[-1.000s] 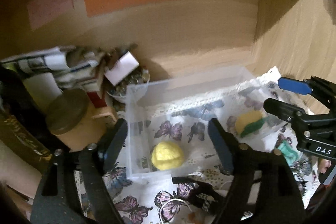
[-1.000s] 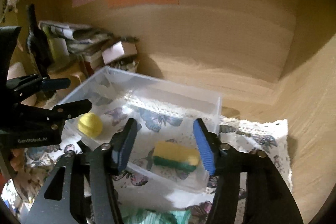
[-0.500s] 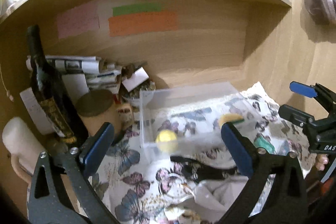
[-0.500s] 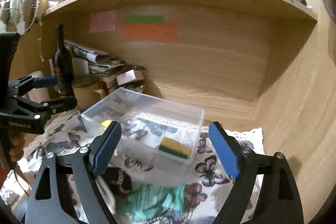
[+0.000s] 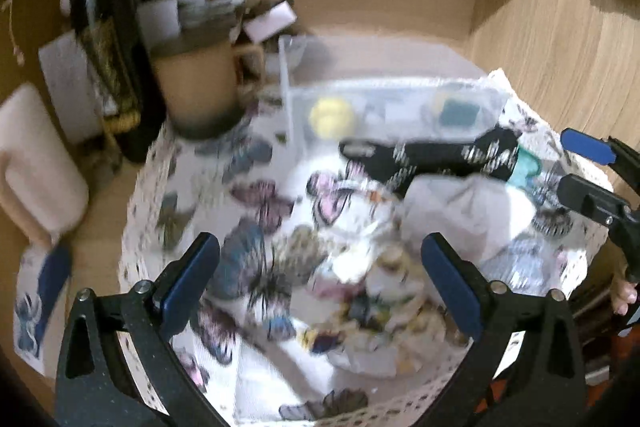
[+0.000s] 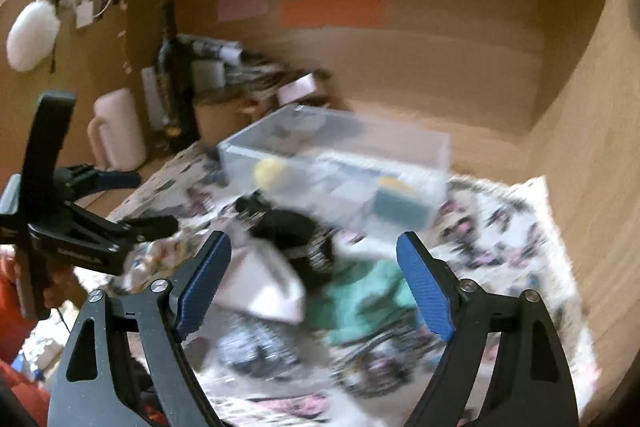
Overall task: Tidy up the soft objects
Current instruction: 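Grasp the white sock with the right gripper while the left gripper grasps the floral scrunchie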
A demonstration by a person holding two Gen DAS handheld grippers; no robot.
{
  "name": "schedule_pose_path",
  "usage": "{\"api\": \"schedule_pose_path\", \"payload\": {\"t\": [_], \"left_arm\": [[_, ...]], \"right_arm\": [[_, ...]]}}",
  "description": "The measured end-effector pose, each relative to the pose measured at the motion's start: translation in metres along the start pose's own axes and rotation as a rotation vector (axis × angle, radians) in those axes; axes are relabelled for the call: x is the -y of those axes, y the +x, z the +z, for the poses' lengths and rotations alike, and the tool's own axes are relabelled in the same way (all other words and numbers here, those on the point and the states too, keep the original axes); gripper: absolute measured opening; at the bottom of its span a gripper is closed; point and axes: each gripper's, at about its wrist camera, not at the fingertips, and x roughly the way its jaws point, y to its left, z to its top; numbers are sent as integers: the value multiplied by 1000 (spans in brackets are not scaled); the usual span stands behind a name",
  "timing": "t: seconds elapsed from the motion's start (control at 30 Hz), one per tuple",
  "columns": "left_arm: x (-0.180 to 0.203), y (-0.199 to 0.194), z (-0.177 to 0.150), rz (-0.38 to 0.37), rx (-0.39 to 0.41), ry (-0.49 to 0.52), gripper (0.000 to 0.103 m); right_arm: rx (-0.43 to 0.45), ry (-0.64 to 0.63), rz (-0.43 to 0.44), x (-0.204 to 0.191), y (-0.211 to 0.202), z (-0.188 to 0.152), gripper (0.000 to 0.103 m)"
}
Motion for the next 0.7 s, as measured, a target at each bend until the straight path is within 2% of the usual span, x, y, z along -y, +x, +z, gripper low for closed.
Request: {"api": "schedule_pose_path", "payload": {"t": [0.1,0.17,0.2,0.3,0.4,0.47,0.5,0.53,0.57,0.7], "left_arm": [[-3,3,-11,-2,-14,-16,102],[-5,6,-16,-17,-29,-25,93],[-5,7,-18,-22,-37,-24,85],[-5,13,-23,-33,-52,-20,80],[-4,17,-26,-43,-62,-12,65],[-4,21,-28,-44,-72,-15,55],[-3,19,-28,-33,-65,-10,49],[-3,19,-28,-41,-64,-9,39],[-4,17,-28,-54,-63,-13,35],[-4,9,-27,-42,-41,-2,22]], "right_arm": [[-49,13,55,-11,15,-10,77],[-80,15,81,-15,23,-15,70],[-100,17,98,-18,30,-17,69],[-130,19,116,-23,43,-20,68],[-148,1,105,-28,51,-23,63],[-176,1,119,-28,58,-25,47],[-184,3,117,-28,60,-26,44],[-188,2,113,-27,61,-26,38],[-187,4,107,-27,61,-26,31],[-163,7,112,-25,54,-23,23]]}}
